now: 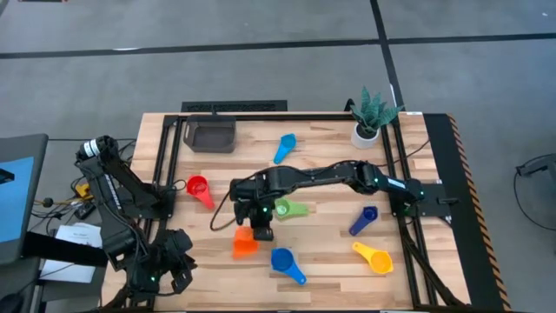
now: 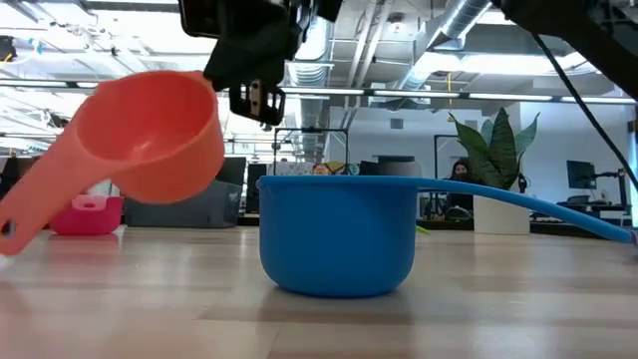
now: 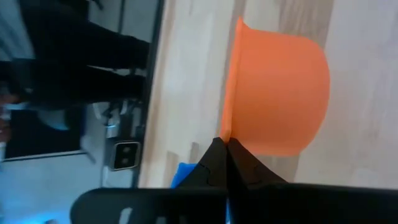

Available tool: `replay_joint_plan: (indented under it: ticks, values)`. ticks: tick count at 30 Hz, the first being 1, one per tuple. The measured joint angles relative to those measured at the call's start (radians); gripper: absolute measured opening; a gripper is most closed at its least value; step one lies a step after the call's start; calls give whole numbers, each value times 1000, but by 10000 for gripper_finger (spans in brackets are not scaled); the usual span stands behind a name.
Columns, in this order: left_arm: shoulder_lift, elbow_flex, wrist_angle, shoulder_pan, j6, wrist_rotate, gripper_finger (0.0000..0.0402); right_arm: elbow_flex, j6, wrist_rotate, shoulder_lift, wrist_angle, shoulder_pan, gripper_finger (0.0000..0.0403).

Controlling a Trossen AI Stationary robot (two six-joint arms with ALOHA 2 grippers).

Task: Nest measuring cups in basket
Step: Move the orange measuring cup to the center of the table

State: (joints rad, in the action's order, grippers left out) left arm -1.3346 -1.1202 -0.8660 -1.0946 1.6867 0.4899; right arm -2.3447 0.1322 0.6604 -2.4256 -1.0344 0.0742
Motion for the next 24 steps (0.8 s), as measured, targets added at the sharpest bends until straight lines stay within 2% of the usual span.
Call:
replay_joint_plan:
  ticks: [4,13,19,24]
  values:
    - [0,0,-10,15,-16,6,70,0,-28,79,0,0,-33,3]
    - [0,0,-136,121,-120,13,70,36,-116,126,-1,65,-101,4]
    - [43,0,-238,263,-261,-2,70,129,-138,223,-2,97,-138,4]
    - [144,0,-233,401,-381,59,70,190,-185,283,-2,101,-161,9]
